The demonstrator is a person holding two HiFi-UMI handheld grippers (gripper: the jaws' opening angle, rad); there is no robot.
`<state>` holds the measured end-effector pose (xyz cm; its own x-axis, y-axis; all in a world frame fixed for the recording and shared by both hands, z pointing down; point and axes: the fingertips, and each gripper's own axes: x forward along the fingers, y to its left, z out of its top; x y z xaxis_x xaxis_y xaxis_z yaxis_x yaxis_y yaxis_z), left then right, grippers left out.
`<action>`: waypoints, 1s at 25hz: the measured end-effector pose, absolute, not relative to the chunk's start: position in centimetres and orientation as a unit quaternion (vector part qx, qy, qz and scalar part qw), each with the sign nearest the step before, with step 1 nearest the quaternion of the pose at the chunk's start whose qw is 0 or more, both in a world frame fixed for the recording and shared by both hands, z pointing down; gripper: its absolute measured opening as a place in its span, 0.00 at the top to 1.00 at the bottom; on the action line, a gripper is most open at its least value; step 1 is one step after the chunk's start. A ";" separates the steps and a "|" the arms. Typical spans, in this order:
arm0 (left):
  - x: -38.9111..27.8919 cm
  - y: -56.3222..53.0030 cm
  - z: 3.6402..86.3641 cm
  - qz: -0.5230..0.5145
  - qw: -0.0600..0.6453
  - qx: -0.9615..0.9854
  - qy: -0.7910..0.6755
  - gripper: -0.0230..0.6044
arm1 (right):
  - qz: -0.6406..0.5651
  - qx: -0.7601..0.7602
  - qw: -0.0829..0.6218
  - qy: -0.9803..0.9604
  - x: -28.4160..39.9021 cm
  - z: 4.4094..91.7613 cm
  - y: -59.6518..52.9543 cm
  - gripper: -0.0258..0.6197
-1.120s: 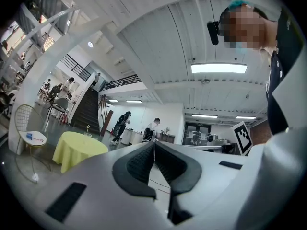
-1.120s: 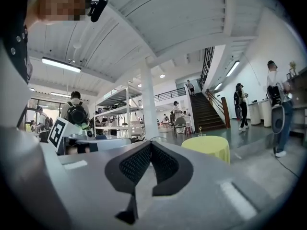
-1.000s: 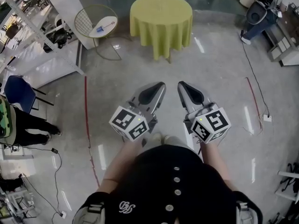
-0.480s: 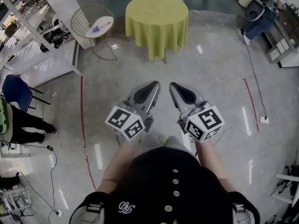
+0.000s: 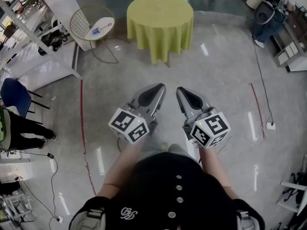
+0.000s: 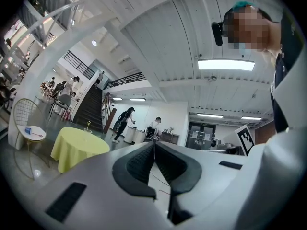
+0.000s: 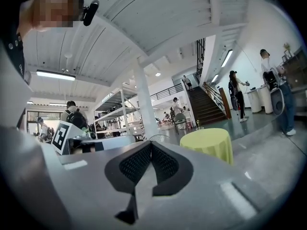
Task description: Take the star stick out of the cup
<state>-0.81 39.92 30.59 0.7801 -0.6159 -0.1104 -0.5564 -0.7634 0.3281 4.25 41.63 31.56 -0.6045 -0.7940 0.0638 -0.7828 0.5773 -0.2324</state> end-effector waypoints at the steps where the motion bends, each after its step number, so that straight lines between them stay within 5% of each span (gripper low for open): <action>1: -0.7 39.2 30.7 -0.105 0.140 0.933 -0.314 0.93 | -0.119 -0.447 0.020 0.886 4.4 31.7 40.7 0.96; 25: -3.6 14.5 29.8 -0.081 0.133 0.949 -0.273 0.93 | -0.116 -0.493 0.042 0.861 1.4 30.8 15.5 0.96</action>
<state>-3.59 14.52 29.84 0.8377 -0.5400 -0.0813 -0.4970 -0.8156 0.2964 1.42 15.50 30.78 -0.5106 -0.8588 0.0409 -0.8393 0.4875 -0.2408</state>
